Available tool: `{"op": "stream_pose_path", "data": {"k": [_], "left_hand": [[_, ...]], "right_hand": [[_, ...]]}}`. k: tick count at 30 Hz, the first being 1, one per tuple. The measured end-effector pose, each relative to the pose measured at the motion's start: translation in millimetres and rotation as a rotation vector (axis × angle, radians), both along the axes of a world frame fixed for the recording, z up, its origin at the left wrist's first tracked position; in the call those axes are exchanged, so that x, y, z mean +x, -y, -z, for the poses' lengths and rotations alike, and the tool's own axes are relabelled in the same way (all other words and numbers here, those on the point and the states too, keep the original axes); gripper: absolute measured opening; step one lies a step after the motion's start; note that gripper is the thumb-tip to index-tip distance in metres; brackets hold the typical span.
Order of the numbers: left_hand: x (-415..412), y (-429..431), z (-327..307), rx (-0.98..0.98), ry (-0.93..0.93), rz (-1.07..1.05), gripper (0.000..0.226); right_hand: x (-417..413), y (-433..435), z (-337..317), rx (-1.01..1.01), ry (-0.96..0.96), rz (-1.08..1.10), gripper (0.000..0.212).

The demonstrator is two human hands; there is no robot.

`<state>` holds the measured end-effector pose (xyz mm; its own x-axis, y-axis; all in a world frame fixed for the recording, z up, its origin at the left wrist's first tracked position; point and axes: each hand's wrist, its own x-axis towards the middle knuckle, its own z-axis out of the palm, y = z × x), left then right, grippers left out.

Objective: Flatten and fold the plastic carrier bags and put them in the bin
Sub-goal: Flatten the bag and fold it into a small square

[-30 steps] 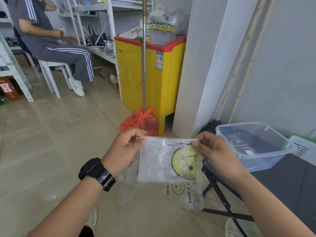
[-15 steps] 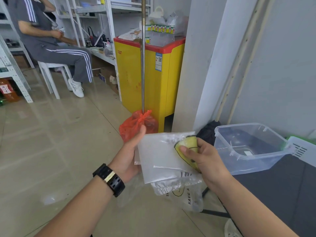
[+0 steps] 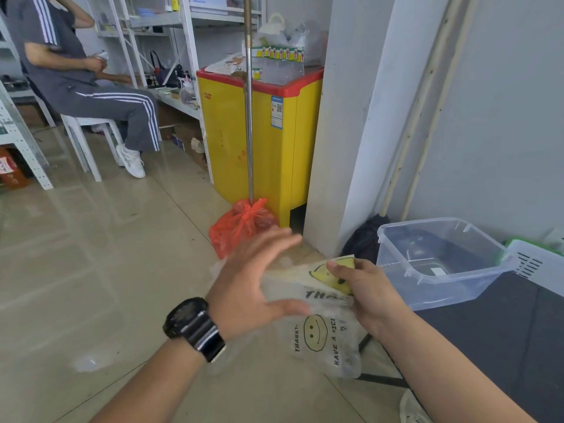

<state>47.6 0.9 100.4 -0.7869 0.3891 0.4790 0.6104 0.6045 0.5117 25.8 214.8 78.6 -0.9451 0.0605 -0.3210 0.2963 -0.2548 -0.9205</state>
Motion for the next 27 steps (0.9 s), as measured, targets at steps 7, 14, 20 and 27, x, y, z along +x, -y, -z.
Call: {"op": "stream_pose_path", "data": {"k": [7, 14, 20, 27], "left_hand": [[2, -13, 13, -0.192, -0.064, -0.008, 0.053], [-4, -10, 21, 0.219, 0.318, -0.020, 0.045], [-12, 4, 11, 0.540, 0.407, -0.026, 0.019], [-28, 56, -6, 0.563, 0.310, -0.248, 0.052]], "right_hand": [[7, 8, -9, -0.148, 0.011, -0.108, 0.075], [14, 8, -13, -0.194, -0.095, -0.283, 0.084], [14, -3, -23, -0.015, -0.103, -0.344, 0.063], [2, -41, -29, 0.718, -0.223, -0.364, 0.026]]}}
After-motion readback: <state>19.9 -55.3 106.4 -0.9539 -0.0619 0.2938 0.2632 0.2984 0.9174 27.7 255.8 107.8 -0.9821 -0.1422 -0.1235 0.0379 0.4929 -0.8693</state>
